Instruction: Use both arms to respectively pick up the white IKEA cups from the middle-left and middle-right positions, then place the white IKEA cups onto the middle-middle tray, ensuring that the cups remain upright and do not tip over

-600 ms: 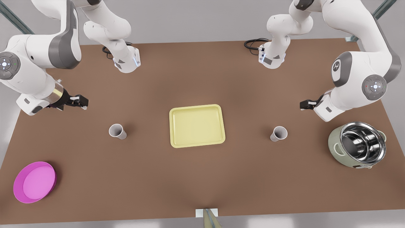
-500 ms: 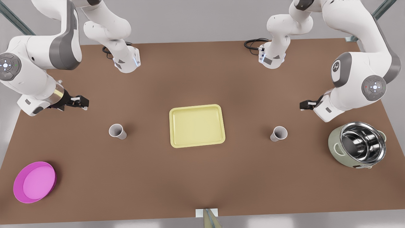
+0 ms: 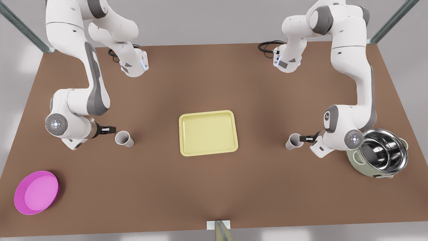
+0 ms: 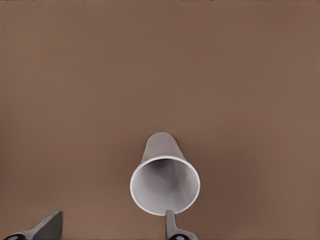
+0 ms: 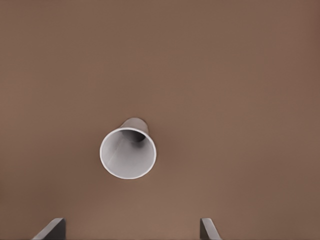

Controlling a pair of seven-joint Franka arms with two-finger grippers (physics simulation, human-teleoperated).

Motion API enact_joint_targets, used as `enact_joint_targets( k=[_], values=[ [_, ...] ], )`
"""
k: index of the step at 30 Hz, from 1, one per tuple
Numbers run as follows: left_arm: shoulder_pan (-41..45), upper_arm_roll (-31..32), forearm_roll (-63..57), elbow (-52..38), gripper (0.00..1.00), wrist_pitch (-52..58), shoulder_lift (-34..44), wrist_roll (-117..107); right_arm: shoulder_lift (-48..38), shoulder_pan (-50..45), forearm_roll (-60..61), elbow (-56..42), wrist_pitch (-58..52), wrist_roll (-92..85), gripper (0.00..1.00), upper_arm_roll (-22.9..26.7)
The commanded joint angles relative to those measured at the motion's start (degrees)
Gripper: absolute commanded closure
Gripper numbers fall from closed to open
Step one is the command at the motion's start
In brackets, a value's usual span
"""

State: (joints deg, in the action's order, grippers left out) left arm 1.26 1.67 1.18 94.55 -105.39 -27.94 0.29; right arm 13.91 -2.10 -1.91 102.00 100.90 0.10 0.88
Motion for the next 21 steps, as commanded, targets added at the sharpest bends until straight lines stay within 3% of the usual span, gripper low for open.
enact_joint_targets(
  k=[1, 11, 12, 14, 15, 18, 21],
  values=[
    [0.1, 0.0, 0.4, 0.9, 0.0, -6.7, 0.0, -0.4, 0.0, 0.2, 0.2, 1.6, 9.7, 0.2, 0.0, 0.0],
    [-0.1, 0.0, 0.2, 5.6, 0.0, -9.7, -3.9, -0.2, 6.4, 0.8, 0.0, 2.8, 20.0, 0.2, 0.0, 0.0],
    [-0.1, 0.0, 0.3, 5.6, 0.06, -9.8, -4.1, -0.5, 7.0, 0.9, 0.1, 2.9, 20.6, 0.2, 0.0, 0.0],
    [0.0, 0.1, 0.4, 5.6, 0.45, -9.7, -4.3, -0.6, 6.7, 1.4, 0.1, 4.3, 22.1, -0.1, 0.0, -0.1],
    [0.1, 0.1, 0.9, 5.6, 0.52, -9.7, -4.8, -0.6, 6.2, 1.6, 0.1, 6.1, 23.9, -0.7, 0.0, -0.1],
    [0.1, 0.1, 3.2, 5.6, 0.53, -9.7, -4.9, -0.6, 3.2, 2.0, 0.1, 12.6, 29.3, -1.5, 0.0, -0.1],
    [0.2, 0.1, 3.2, 5.6, 0.64, -9.6, -5.1, -0.6, 2.2, 2.0, 0.2, 16.5, 32.6, -1.5, 0.0, -0.2]
  ],
)
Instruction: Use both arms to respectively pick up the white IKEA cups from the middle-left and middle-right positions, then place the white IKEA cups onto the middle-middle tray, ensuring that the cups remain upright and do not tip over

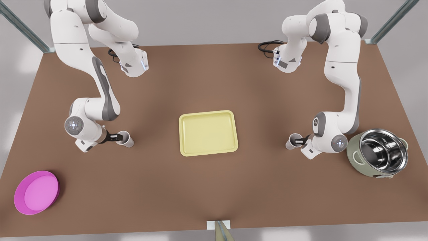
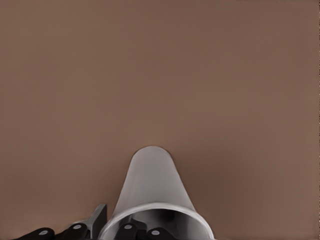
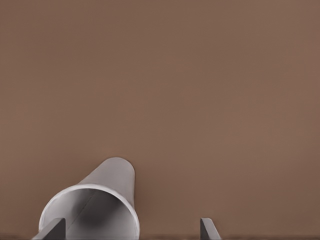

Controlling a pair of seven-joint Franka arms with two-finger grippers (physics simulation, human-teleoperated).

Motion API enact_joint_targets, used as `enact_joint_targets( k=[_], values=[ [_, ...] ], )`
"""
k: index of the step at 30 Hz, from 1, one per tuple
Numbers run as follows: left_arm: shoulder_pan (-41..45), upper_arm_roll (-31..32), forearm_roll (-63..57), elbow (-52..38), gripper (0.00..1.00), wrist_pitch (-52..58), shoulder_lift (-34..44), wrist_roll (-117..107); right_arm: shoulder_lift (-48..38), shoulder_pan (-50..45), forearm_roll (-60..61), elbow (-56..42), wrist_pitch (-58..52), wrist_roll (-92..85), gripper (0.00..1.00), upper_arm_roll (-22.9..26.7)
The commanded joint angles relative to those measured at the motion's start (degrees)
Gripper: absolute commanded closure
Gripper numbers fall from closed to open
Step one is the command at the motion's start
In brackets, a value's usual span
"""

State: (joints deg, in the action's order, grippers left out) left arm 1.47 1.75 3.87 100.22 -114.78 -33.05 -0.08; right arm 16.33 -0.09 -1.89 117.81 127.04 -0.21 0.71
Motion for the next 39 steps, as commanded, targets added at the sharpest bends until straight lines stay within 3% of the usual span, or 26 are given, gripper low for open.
enact_joint_targets(
  k=[1, 3, 5, 7, 9, 15, 19, 21, 27, 29, 36, 37, 38, 39],
  values=[
    [0.1, 0.0, 0.5, 0.0, 0.72, 0.1, 0.1, -0.2, -0.4, 0.0, 0.1, 1.5, 7.5, -1.2, 0.0, 0.0],
    [0.2, 0.1, 0.5, 0.0, 0.79, 0.6, 0.2, -0.2, -0.6, 0.0, 0.1, 3.5, 9.9, -1.2, 0.0, 0.0],
    [0.2, 0.1, 0.4, -0.6, 0.79, 1.3, 0.3, 0.0, -0.4, 0.0, 0.1, 4.5, 11.4, -1.2, 0.0, 0.0],
    [0.4, 0.4, 0.2, -9.0, 0.79, 14.1, 0.2, -4.6, -0.1, 0.1, 0.3, 5.0, 11.9, -1.2, 0.0, 0.0],
    [0.3, 3.3, -0.1, -13.8, 0.79, 19.1, 0.3, -10.2, -0.2, 0.5, 0.3, 6.7, 13.7, -1.2, 0.0, 0.0],
    [1.9, 22.6, 0.0, -23.8, 0.79, 15.6, -6.8, -43.2, 0.7, 0.8, 0.3, 7.2, 14.5, -1.1, 0.0, 0.0],
    [8.5, 23.3, 0.8, -24.0, 0.79, 7.4, -8.5, -56.6, 1.2, 0.7, 0.3, 8.1, 15.9, -1.2, 0.01, 0.0],
    [9.0, 23.9, 2.6, -24.2, 0.79, 5.7, -10.0, -57.0, 1.7, 0.5, 0.3, 8.1, 16.1, -1.2, 0.16, -0.1],
    [12.1, 25.0, 2.5, -24.1, 0.79, 0.8, -14.8, -56.7, 2.6, -0.7, 0.1, 7.4, 16.5, -1.5, 0.73, -0.2],
    [12.8, 25.0, 2.3, -24.1, 0.79, 0.7, -15.7, -56.6, 2.5, -1.1, 0.0, 6.9, 16.5, -1.6, 0.79, -0.2],
    [13.3, 24.8, 0.6, -23.4, 0.77, -3.7, -17.5, -56.7, 5.8, -10.1, 0.1, -6.7, 11.2, -1.3, 0.79, -0.4],
    [13.3, 24.8, 0.6, -23.4, 0.76, -3.7, -17.7, -56.6, 5.7, -11.2, 0.1, -7.6, 11.2, -1.3, 0.79, -2.6],
    [13.2, 24.8, 0.6, -23.3, 0.69, -3.7, -17.7, -56.6, 5.7, -11.7, 0.1, -7.7, 11.2, -1.2, 0.79, -4.5],
    [13.1, 24.8, 0.6, -23.3, 0.43, -3.6, -17.7, -56.4, 5.7, -13.0, 0.9, -9.4, 9.5, -0.7, 0.79, -6.2]
  ],
)
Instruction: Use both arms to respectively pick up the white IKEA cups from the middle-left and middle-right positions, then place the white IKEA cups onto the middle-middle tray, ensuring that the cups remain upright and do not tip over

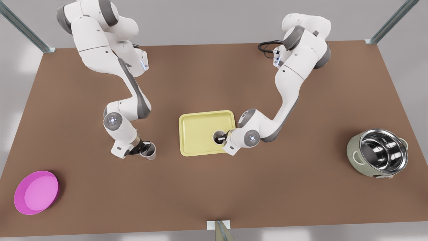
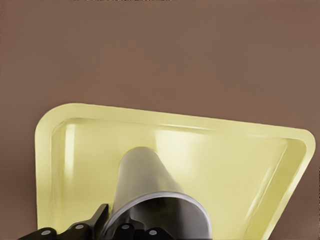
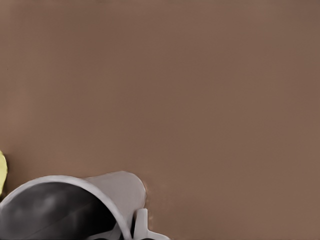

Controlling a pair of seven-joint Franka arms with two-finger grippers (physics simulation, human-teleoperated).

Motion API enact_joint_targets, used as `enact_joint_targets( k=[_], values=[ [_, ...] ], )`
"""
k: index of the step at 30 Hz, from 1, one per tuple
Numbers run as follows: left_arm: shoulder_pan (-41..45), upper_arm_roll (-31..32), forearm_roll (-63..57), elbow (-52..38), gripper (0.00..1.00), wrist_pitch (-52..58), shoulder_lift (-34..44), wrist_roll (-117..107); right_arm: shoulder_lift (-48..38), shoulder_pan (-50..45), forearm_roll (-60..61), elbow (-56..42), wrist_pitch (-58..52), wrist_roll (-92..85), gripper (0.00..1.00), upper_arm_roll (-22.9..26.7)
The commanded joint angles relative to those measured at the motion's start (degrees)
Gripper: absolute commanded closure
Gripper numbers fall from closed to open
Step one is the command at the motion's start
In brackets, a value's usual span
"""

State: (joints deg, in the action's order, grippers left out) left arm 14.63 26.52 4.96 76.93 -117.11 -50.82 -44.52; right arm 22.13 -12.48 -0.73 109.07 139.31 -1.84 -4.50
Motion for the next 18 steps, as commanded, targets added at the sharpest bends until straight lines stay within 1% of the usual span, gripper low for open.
enact_joint_targets(
  k=[1, 2, 4, 6, 8, 10, 12, 16, 17, 18],
  values=[
    [0.0, 0.0, -0.6, 0.2, 0.35, -1.3, 0.0, -12.0, 0.1, -2.5, 4.4, -1.8, -3.7, 1.3, 0.79, -1.8],
    [-0.2, 0.0, -1.3, 0.5, 0.25, -1.3, 0.0, -12.0, 1.4, -5.4, 6.0, -3.2, -4.0, 3.0, 0.79, -1.8],
    [-0.4, 0.0, -1.4, 0.8, 0.18, -1.3, 0.0, -11.9, 4.1, -9.7, 6.1, -7.9, -5.4, 8.5, 0.79, -1.8],
    [-0.5, 0.0, -1.8, 0.8, 0.0, -1.1, 0.1, -11.9, 6.0, -12.4, 6.2, -10.0, -5.4, 10.6, 0.79, -1.9],
    [-0.7, 0.1, -1.8, 0.8, 0.0, 0.8, 0.5, -11.9, 6.2, -12.7, 7.1, -10.3, -5.5, 10.5, 0.79, -2.6],
    [-0.9, 0.3, -1.7, 0.8, 0.0, 3.4, 1.2, -12.0, 6.1, -13.4, 7.1, -7.9, -6.0, 10.8, 0.79, -2.6],
    [-0.8, 0.5, -1.7, 0.7, 0.0, 3.6, 1.4, -12.3, 6.7, -13.8, 7.2, -7.0, -6.0, 10.8, 0.79, -2.6],
    [-1.4, 0.5, -1.3, 0.5, 0.0, 9.8, 5.1, -12.3, 8.2, -14.7, 7.1, -6.8, -6.0, 10.9, 0.79, -2.6],
    [-2.3, 0.4, -1.5, -0.2, 0.0, 17.5, 8.3, -12.4, 8.4, -14.9, 7.1, -6.8, -5.9, 10.9, 0.79, -2.6],
    [-5.6, 0.4, -1.4, -5.3, 0.0, 26.8, 9.4, -13.2, 8.7, -15.1, 7.2, -6.9, -5.7, 10.8, 0.79, -2.7]
  ],
)
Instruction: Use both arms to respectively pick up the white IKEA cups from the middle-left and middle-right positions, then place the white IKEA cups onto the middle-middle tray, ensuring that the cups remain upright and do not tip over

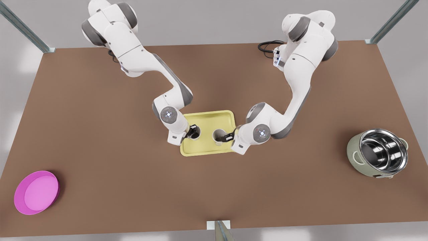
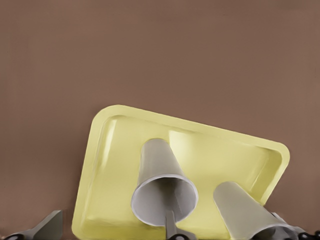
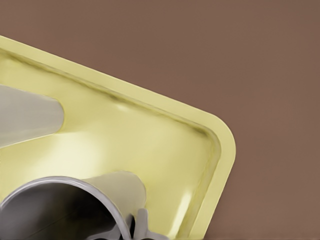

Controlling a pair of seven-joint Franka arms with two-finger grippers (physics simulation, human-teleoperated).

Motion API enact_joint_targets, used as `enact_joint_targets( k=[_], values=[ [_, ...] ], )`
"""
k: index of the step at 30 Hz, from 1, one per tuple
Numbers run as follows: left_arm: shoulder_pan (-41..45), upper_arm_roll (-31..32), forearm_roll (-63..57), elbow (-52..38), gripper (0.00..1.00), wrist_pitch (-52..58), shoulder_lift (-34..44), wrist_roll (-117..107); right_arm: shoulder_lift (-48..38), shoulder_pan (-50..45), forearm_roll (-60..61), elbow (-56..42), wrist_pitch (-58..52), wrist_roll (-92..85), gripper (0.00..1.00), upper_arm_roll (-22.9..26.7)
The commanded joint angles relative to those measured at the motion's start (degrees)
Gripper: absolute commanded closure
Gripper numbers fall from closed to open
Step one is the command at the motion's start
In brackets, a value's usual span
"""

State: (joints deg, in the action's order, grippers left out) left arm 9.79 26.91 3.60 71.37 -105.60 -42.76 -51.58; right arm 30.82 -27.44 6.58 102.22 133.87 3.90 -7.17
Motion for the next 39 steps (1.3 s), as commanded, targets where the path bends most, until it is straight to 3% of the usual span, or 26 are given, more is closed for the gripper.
enact_joint_targets(
  k=[1, 2, 6, 7, 8, 9, 10, 21, 24, 26, 27, 29, 30, 34, 39],
  values=[
    [-4.4, 0.0, -0.3, -9.0, 0.0, 26.6, 1.4, -5.0, 0.5, -0.1, -0.2, -0.3, 0.1, 5.1, 0.79, 0.0],
    [-9.6, 0.1, -4.5, -15.5, 0.0, 33.8, 2.2, 1.7, 0.9, -0.2, -0.2, -0.3, 0.2, 4.9, 0.79, 0.0],
    [-18.5, -0.2, -15.8, -14.7, 0.0, 36.8, 11.6, 38.3, 2.1, 0.0, -0.3, -0.4, 2.2, 4.4, 0.79, 0.0],
    [-17.7, -5.6, -16.4, -5.5, 0.0, 33.3, 19.0, 52.8, 2.1, 0.0, -0.3, -0.4, 2.4, 4.4, 0.79, 0.0],
    [-8.2, -19.9, -13.9, 6.6, 0.0, 25.9, 28.9, 58.6, 2.7, 0.0, -0.3, -0.6, 2.5, 4.4, 0.73, 0.0],
    [-5.6, -23.6, -11.3, 8.0, 0.0, 27.6, 30.8, 58.5, 2.8, 0.0, -0.3, -0.7, 2.5, 4.4, 0.14, 0.0],
    [-6.5, -23.5, -8.9, 7.2, 0.0, 28.7, 29.3, 58.4, 2.8, 0.0, -0.3, -0.7, 2.5, 4.4, 0.0, 0.0],
    [-6.6, -22.3, -9.0, 7.1, 0.0, 31.0, 27.9, 58.5, -1.5, 0.4, -0.1, -1.1, 0.3, 4.9, 0.0, 0.0],
    [-6.7, -22.2, -8.9, 7.1, 0.0, 31.0, 27.4, 58.5, -9.3, 2.6, 0.4, -4.4, -14.2, 4.4, 0.0, 0.5],
    [-6.7, -22.2, -8.9, 7.1, 0.0, 30.9, 27.3, 58.5, -7.4, 13.7, -3.3, -9.1, -28.4, 3.8, 0.0, 0.9],
    [-6.7, -22.2, -8.9, 7.2, 0.0, 31.0, 27.3, 58.4, -6.5, 17.4, -10.7, -9.4, -30.0, 1.6, 0.0, 1.3],
    [-6.7, -22.2, -8.8, 7.2, 0.0, 31.1, 27.2, 58.4, -6.9, 18.3, -15.8, -17.6, -38.6, -4.2, 0.0, 8.0],
    [-6.6, -22.2, -8.8, 7.2, 0.0, 31.2, 27.0, 58.4, -9.3, 17.2, -16.7, -18.6, -40.4, -4.3, 0.0, 10.5],
    [-6.7, -22.2, -8.8, 7.2, 0.0, 31.2, 26.9, 58.4, -22.3, 17.6, -15.7, -16.0, -46.9, -3.6, 0.0, 10.9],
    [-6.7, -22.2, -8.8, 7.2, 0.0, 31.3, 26.9, 58.4, -25.0, 19.2, -11.2, -16.1, -52.0, -1.1, 0.0, 10.8]
  ],
)
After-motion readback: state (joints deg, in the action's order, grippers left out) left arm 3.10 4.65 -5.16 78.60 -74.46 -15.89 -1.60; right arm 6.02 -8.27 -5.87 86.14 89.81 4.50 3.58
